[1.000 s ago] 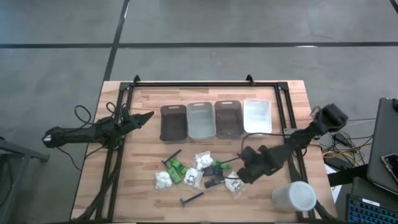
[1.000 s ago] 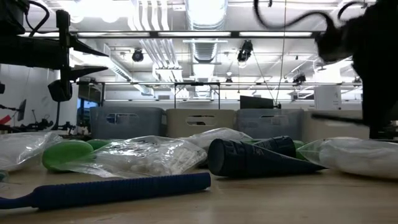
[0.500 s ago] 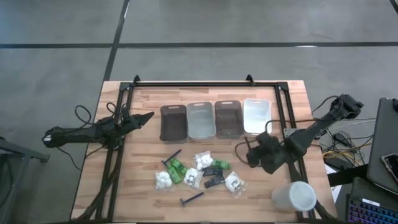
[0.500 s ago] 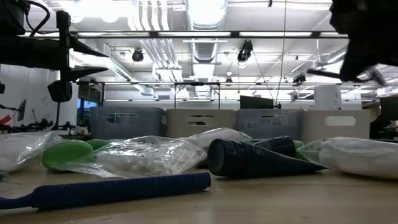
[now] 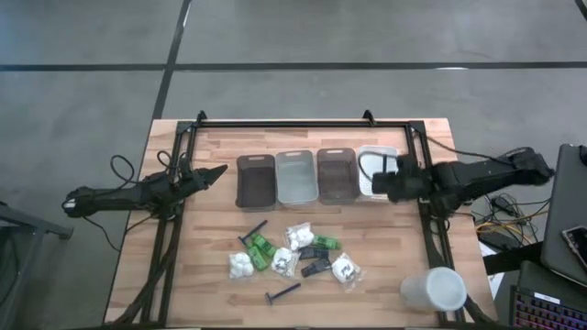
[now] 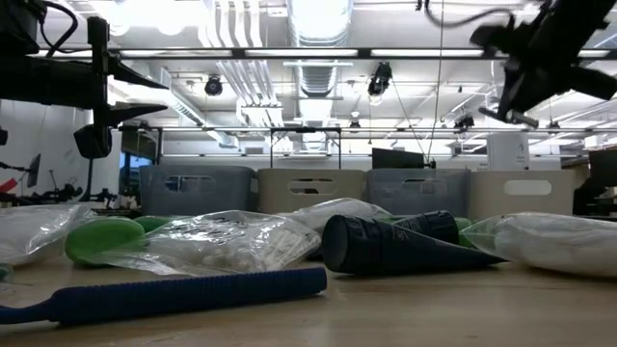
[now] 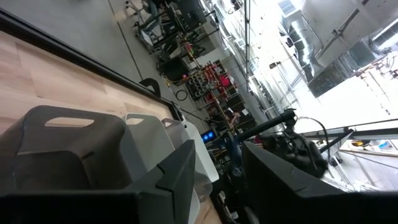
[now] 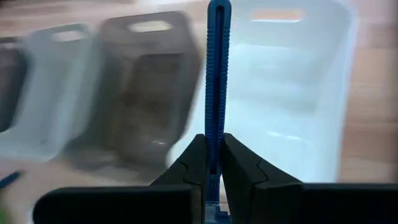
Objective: Pick & Place Travel size toiletries
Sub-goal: Put the right razor into the white bin, then put the right shampoo into the left black bin
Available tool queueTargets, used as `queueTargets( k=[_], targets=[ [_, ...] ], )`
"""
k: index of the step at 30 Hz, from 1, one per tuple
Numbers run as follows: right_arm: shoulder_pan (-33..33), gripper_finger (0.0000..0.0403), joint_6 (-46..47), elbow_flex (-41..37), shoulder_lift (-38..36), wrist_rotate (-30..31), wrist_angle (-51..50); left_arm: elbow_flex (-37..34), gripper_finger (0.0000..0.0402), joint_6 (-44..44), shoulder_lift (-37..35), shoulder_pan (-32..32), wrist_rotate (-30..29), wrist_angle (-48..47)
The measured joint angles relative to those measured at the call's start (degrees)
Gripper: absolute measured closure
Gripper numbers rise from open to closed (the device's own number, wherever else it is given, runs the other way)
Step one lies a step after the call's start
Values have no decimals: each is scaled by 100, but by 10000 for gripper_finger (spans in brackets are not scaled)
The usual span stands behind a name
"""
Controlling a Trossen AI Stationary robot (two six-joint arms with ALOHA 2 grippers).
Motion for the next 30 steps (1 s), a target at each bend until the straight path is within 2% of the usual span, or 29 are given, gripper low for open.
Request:
queueTargets(
  k=[6, 11, 19, 25, 30],
  targets=[
    [-1988, 376, -1666, -384, 312, -1393, 549, 0, 264, 0, 0, 0, -2, -2],
    [-2808, 344, -2437, -611, 721, -2052, 1277, 0, 264, 0, 0, 0, -2, -4],
    [-2875, 264, -2610, -613, 1277, -2555, 1362, 0, 264, 0, 2, -2, -2, -7],
    [-2445, 208, -2520, -409, 1194, -2468, 1358, 0, 264, -1, 0, -2, -2, -11],
    [-1885, 182, -2480, -53, 988, -2228, 1348, 0, 264, 0, 2, -2, -2, -12]
  ],
)
